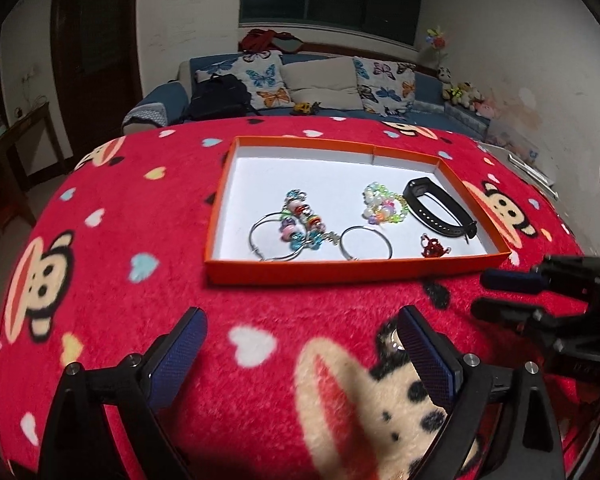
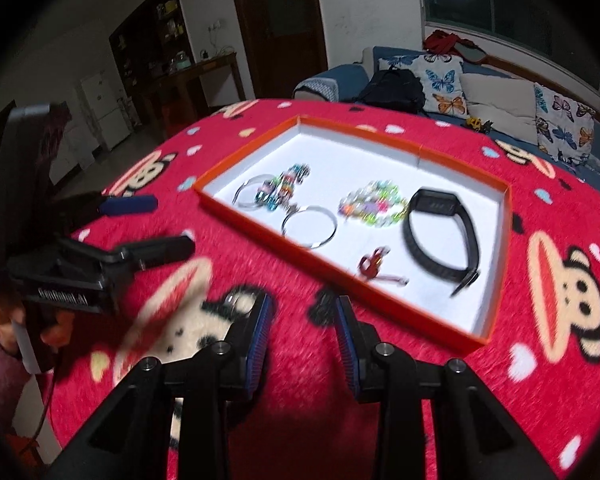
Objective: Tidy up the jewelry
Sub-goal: 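Withdraw both tools and grasp the small silver ring with the right tool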
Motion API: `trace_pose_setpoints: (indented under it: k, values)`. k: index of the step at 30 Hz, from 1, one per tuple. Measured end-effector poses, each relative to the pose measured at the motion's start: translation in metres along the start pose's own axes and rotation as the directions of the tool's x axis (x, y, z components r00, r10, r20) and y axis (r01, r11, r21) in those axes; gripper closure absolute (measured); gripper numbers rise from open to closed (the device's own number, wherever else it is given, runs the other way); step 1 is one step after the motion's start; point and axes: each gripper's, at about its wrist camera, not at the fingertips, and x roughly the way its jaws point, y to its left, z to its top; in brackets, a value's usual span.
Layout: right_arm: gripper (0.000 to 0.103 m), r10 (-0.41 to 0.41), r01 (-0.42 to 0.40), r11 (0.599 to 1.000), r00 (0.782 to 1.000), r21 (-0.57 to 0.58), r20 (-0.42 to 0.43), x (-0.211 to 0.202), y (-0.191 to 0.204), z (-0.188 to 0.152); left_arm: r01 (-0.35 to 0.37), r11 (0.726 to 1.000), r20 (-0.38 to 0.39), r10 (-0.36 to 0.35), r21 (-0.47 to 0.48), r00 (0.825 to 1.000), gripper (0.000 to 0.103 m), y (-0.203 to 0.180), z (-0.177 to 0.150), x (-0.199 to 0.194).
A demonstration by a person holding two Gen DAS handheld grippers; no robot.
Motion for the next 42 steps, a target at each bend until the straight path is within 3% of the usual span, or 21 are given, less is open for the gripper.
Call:
trace_pose_setpoints:
  k: [15,28,36,42]
  values:
    - [0.067,0.023,-0.027,0.995,0.999,-0.095,-0.046,0.02,0.03,-0.008,-0.065,0.995,0.016,0.066,-0.074,0.998,0.0,0.022,-0.024,-0.03]
    - [0.068,-0.045,0.028,0.968,0.997,-0.25,-0.062,0.041,0.049,-0.008,-0.082,0.992,0.018,0.083,-0.092,0.996,0.0,0.026,-0.041,-0.045]
    - [0.082,-0.058,0.044,0.972,0.997,-0.23,-0.057,0.043,0.037,-0.003,-0.074,0.997,0.018,0.074,-0.028,0.997,0.0,0.014,-0.058,-0.052]
    - [0.082,-0.045,0.029,0.975,0.997,-0.219,-0.069,0.043,0.033,-0.001,-0.017,0.998,0.013,0.016,0.053,1.0,0.0,-0.005,-0.072,-0.06]
